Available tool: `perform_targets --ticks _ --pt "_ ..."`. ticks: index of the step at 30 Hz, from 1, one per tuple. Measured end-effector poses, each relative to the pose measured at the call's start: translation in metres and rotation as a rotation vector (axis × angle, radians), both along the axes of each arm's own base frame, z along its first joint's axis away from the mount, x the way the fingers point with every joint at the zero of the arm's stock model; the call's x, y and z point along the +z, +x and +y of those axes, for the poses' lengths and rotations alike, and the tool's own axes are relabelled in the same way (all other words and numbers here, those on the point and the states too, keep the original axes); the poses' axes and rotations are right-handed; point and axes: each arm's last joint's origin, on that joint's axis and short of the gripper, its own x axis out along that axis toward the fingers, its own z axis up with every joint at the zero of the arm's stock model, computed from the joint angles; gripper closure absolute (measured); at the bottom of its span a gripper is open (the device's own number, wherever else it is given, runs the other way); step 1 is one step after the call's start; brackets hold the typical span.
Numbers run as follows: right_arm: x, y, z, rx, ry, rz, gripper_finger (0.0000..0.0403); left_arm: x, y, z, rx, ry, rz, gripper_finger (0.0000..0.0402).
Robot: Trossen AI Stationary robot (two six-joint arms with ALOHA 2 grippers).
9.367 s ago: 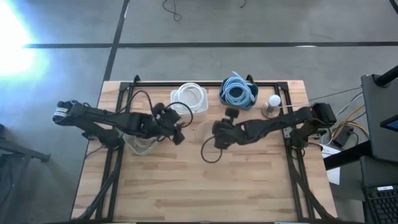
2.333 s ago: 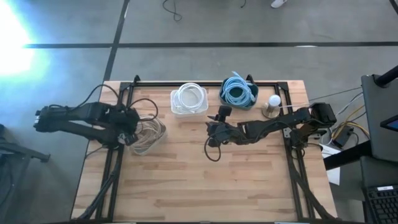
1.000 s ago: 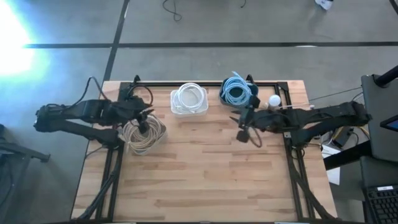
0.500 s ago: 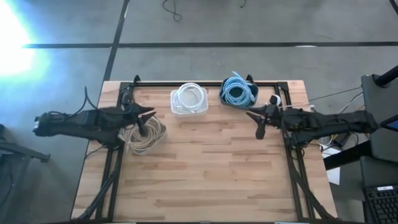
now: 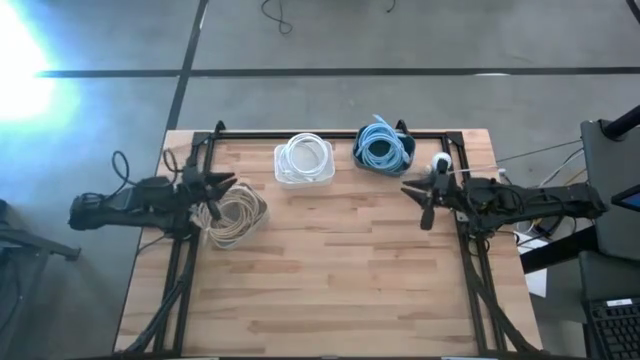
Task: Pick & Place USB Port
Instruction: Return to Home Position
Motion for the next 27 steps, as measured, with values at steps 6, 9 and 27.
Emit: perform_targets --ticks 6,9,27 --pt "0.0 -0.001 0.002 0.084 -0.03 0.011 0.0321 -0.006 -0.01 0.0 -0.006 0.017 -0.057 0.0303" --pt "-0.001 -0.002 0.002 0.088 -0.047 0.012 0.0321 -0.012 -0.013 0.0 -0.01 0.019 -0.076 0.0302" --pt "-0.025 -0.029 0.0 0.083 -0.027 -0.13 0.0321 -0.033 -0.005 -0.002 -0.106 0.064 -0.101 0.0303"
